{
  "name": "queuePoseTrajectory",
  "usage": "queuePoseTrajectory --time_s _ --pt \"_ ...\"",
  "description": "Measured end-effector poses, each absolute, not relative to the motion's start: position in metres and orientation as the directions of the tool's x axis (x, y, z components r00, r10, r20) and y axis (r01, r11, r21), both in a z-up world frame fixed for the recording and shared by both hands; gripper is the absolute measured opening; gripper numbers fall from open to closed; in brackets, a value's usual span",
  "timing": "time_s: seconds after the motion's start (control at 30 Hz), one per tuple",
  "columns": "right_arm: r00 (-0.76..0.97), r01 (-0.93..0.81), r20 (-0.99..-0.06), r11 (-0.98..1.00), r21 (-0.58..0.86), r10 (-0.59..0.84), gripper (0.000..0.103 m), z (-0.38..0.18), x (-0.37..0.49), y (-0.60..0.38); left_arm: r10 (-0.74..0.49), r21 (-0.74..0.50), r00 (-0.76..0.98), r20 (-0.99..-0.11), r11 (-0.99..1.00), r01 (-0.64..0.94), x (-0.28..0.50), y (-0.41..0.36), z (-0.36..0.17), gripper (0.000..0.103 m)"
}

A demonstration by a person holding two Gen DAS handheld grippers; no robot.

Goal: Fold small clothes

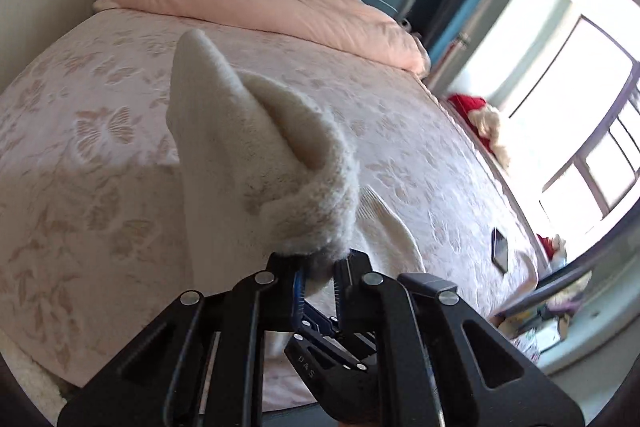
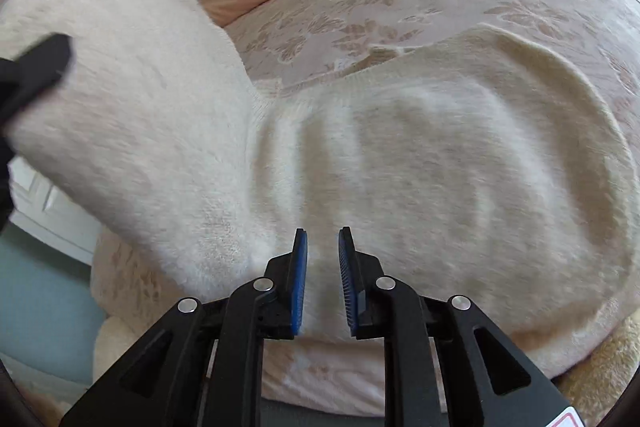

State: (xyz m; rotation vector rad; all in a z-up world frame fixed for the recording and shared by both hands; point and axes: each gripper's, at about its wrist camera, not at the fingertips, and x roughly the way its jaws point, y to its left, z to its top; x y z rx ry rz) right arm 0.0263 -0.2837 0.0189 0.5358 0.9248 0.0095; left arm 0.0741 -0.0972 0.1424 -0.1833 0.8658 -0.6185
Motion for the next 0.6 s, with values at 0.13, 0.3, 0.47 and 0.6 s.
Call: queuePoseTrajectory --time_s 0.13,0.3,0.47,0.6 --pt "0.614 0.343 -0.776 0.836 0.429 0.146 0.023 0.021 -0.026 -0.350 -0.535 -0.320 0.386 -0.752 0.808 0.495 0.057 -0.163 0.092 0.012" --pt "0.643 0.387 -0.759 0.812 0.437 0.102 0.051 0.038 -0.070 -0.388 -0.531 -0.285 0.352 -0.771 0.782 0.554 0.012 -0.159 0.058 0.067" --pt "0.691 0.302 -0.693 0.788 0.536 0.206 0.078 0.050 -0.057 -0.374 -0.362 -0.071 0.498 -0.788 0.857 0.511 -0.006 -0.106 0.048 0.087" --pt "0.669 0.236 -0.662 0.748 0.620 0.338 0.080 0.045 -0.014 -0.344 -0.265 -0.080 0.454 -0.851 0.919 0.386 0.019 -0.081 0.020 0.087"
